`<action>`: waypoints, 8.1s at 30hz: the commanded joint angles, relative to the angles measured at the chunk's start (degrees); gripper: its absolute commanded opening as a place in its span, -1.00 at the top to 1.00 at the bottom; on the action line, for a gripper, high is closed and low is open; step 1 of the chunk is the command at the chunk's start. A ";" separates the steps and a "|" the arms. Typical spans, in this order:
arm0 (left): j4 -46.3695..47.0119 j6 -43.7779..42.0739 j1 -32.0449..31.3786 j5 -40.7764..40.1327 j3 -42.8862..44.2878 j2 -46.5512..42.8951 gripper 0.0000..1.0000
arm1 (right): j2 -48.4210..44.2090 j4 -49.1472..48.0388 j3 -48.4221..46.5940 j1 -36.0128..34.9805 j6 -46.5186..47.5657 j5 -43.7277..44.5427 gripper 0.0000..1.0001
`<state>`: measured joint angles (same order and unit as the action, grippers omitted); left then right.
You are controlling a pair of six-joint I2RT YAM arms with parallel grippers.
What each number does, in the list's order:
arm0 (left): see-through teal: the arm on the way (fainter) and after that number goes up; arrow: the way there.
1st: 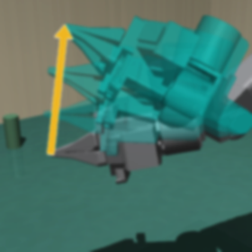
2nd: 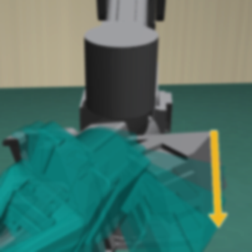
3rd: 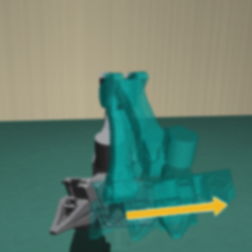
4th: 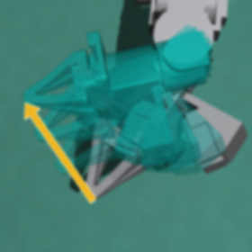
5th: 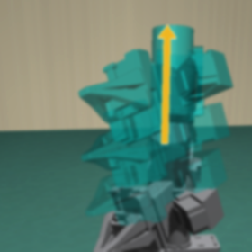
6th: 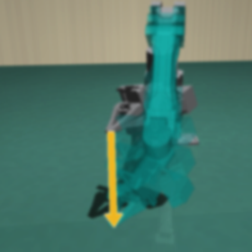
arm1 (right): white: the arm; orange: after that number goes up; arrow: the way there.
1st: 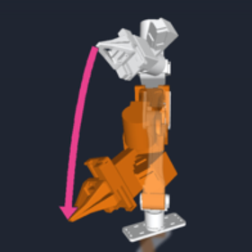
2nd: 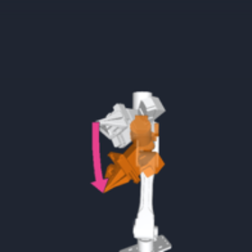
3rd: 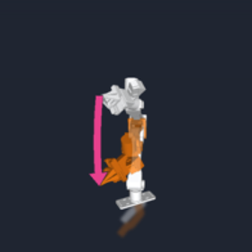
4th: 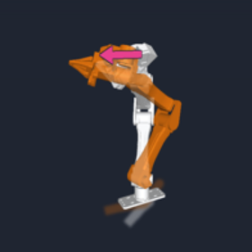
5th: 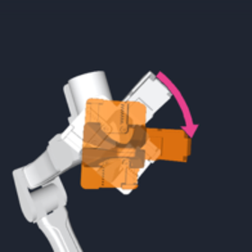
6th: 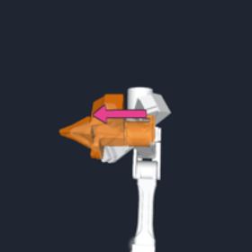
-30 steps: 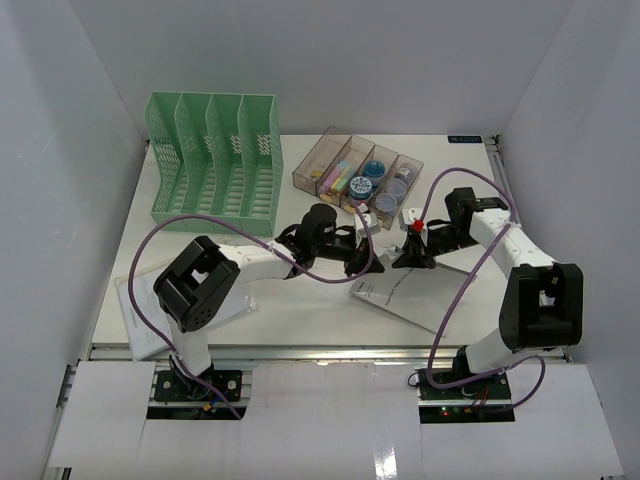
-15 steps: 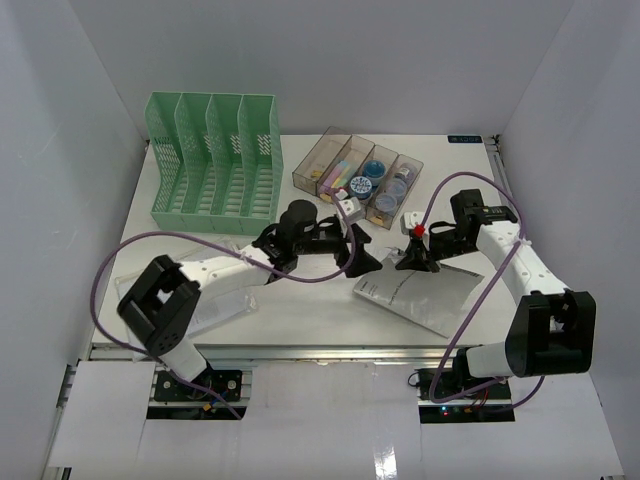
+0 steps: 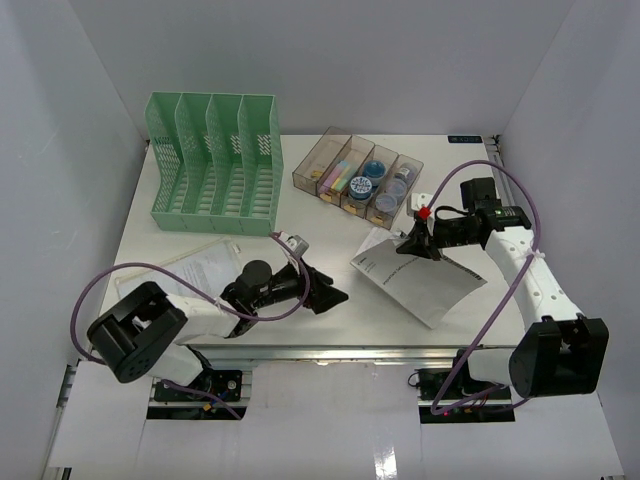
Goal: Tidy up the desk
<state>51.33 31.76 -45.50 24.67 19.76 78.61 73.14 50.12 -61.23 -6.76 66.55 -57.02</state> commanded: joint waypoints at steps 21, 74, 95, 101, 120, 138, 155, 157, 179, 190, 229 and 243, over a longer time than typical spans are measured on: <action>34.62 12.85 -2.55 -7.71 14.20 25.88 -0.91 | -8.45 -22.96 2.39 0.09 -30.93 -6.64 0.84; -18.63 -24.22 -3.11 -4.04 17.66 -6.78 1.00 | -12.90 -39.04 12.82 3.20 -41.83 8.52 -0.80; -60.91 -26.94 12.97 -23.76 40.26 -21.10 1.00 | -25.00 -48.07 21.81 13.44 -54.60 3.41 -0.80; -63.07 -27.43 15.03 -30.85 47.42 -19.58 1.00 | -24.90 -48.10 21.94 13.44 -54.77 3.22 -0.80; -66.36 -25.32 31.03 -28.39 71.23 -3.69 1.00 | -23.13 -48.33 22.63 13.44 -54.40 2.00 -0.80; -57.69 -25.31 34.41 -18.24 63.01 4.99 1.00 | -20.59 -49.42 24.26 13.44 -53.74 1.84 -0.80; -53.47 -31.52 34.71 -11.77 58.70 9.37 1.00 | -18.59 -51.24 25.66 13.44 -52.78 -0.41 -0.80; -53.29 -31.58 34.83 -11.88 59.19 10.40 1.00 | -18.50 -51.33 25.72 13.44 -52.81 -0.68 -0.80; -55.49 -24.17 34.86 -11.29 46.25 -1.63 -0.65 | -12.95 -37.77 20.75 6.99 -41.24 -3.54 -0.80; -67.41 -20.38 34.86 -9.30 23.17 -30.02 -0.71 | -1.70 -23.02 9.65 -10.21 -24.23 1.85 -0.80; -85.78 -0.26 29.41 -23.79 21.46 -61.86 -0.89 | 45.47 -64.68 -14.10 -48.69 -104.12 30.81 -0.68; -86.79 0.55 29.39 -25.72 21.21 -65.08 -0.89 | 51.35 -68.08 -12.95 -53.20 -115.99 31.80 -0.41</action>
<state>-34.52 31.87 -16.03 0.68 40.36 14.97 122.24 -14.73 -75.44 -58.23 -44.22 -24.95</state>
